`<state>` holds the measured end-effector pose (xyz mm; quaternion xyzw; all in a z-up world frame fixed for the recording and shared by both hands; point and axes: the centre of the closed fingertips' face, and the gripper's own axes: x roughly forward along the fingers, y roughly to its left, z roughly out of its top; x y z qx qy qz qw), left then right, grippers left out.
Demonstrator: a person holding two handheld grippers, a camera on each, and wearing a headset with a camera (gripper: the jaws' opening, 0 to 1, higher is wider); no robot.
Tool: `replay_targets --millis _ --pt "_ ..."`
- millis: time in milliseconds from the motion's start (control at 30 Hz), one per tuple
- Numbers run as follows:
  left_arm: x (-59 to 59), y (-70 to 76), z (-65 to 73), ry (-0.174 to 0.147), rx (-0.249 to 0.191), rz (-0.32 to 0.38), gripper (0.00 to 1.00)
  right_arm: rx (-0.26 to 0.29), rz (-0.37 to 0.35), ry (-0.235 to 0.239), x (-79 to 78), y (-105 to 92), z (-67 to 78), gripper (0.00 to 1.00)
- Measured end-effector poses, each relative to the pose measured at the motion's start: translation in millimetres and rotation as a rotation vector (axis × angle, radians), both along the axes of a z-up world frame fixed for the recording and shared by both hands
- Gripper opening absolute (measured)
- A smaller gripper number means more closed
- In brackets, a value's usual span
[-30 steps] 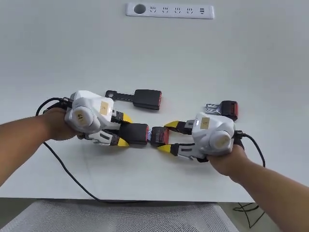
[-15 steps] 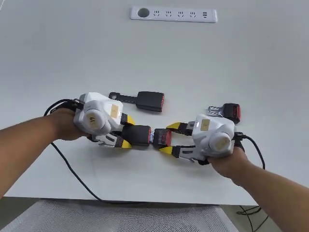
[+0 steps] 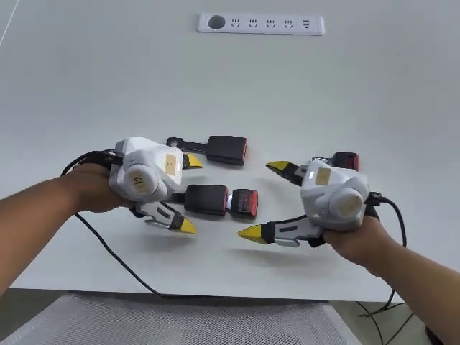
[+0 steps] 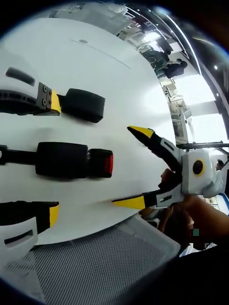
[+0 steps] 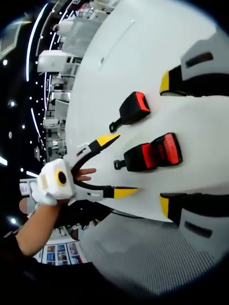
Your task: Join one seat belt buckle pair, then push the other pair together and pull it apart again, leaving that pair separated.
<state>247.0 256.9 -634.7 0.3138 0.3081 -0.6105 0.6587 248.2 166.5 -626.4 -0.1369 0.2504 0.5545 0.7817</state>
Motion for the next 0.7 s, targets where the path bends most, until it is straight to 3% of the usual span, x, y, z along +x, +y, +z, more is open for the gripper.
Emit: replay_targets --millis 333,500,700 --pt "38.2 -3.4 19.4 -0.067 -0.033 0.039 0.81 -0.043 -0.097 -0.031 34.6 -75.7 11.8 0.84" --pt "54.7 -7.1 22.5 -0.069 -0.046 0.044 0.82 -0.081 -0.133 -0.031 49.8 -110.5 13.6 0.84" --pt "74.6 -12.4 18.9 -0.069 -0.045 0.042 0.82 -0.12 -0.114 0.005 55.8 -132.2 7.7 0.85"
